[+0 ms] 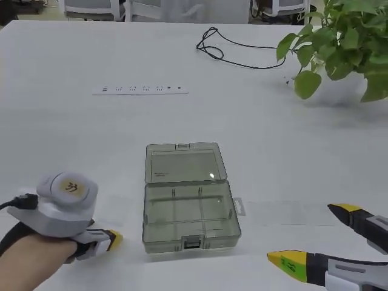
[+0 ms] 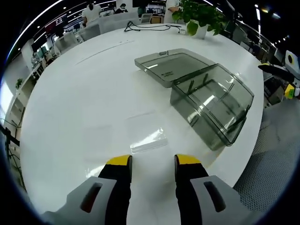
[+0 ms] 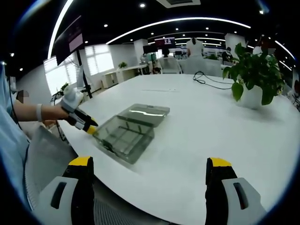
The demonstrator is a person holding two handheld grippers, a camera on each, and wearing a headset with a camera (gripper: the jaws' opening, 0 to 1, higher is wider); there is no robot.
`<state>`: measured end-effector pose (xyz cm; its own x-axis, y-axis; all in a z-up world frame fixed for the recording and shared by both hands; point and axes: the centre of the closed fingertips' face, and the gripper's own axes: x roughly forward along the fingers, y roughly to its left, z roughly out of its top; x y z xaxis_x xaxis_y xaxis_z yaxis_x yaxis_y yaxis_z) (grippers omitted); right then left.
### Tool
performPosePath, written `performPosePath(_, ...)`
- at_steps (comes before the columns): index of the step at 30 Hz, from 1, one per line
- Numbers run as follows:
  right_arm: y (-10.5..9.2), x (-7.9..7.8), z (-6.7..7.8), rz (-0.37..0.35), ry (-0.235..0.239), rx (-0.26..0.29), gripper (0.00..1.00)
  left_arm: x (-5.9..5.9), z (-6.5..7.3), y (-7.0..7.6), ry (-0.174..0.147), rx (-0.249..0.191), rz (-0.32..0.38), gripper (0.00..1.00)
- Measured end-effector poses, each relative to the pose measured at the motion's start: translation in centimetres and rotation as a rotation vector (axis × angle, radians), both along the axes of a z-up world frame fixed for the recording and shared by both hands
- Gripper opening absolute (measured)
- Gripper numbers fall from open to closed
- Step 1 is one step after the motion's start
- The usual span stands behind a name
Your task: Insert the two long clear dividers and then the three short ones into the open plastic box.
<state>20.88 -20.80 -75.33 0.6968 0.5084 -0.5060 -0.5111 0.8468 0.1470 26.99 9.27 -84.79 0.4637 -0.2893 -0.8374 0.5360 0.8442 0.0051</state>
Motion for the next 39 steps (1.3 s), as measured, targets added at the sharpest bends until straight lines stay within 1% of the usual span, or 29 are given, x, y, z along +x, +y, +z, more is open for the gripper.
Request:
performPosePath(1, 0.0, 0.0, 0.0, 0.001, -0.001, -0.001, 1.00, 0.1, 0.0, 0.0, 0.005, -0.007, 0.004, 0.34)
performPosePath(3, 0.0, -0.1, 0.0, 0.001, 0.001, -0.001, 1.00, 0.2, -0.1, 0.0, 0.008, -0.002, -0.005, 0.33)
performPosePath(8, 0.1, -0.1, 0.0, 0.002, 0.000, 0.001, 1.00, -0.1, 0.0, -0.2, 0.015, 0.000, -0.031, 0.33)
performPosePath(12, 0.2, -0.1, 0.0, 0.006, 0.004, 0.000, 1.00, -0.2, 0.1, -0.2, 0.022, -0.014, -0.038, 0.32)
performPosePath(13, 0.3, -0.1, 0.0, 0.008, 0.004, -0.001, 1.00, -0.2, 0.2, -0.3, 0.024, -0.028, -0.039, 0.32)
performPosePath(14, 0.3, -0.1, 0.0, 0.008, 0.004, 0.000, 1.00, -0.1, 0.4, -0.4, 0.025, -0.052, -0.022, 0.31)
performPosePath(15, 0.4, -0.1, 0.0, 0.008, 0.004, 0.001, 1.00, -0.3, 0.3, -0.3, 0.036, -0.038, -0.030, 0.31)
performPosePath(16, 0.5, -0.2, 0.0, 0.009, 0.004, 0.002, 1.00, -0.3, 0.3, -0.3, 0.030, -0.038, -0.038, 0.31)
performPosePath(18, 0.5, -0.2, 0.0, 0.011, 0.006, -0.001, 1.00, -0.3, 0.4, -0.4, 0.031, -0.033, -0.046, 0.31)
performPosePath(24, 0.7, -0.2, 0.0, 0.021, 0.009, -0.002, 1.00, -0.4, 0.5, -0.5, 0.034, -0.038, -0.052, 0.31)
performPosePath(30, 0.9, -0.1, -0.1, 0.029, 0.013, -0.003, 1.00, -0.5, 0.5, -0.7, 0.040, -0.066, -0.045, 0.31)
performPosePath(39, 1.3, 0.1, -0.1, 0.038, 0.015, -0.001, 1.00, -0.3, 0.6, -0.5, 0.034, -0.084, -0.034, 0.31)
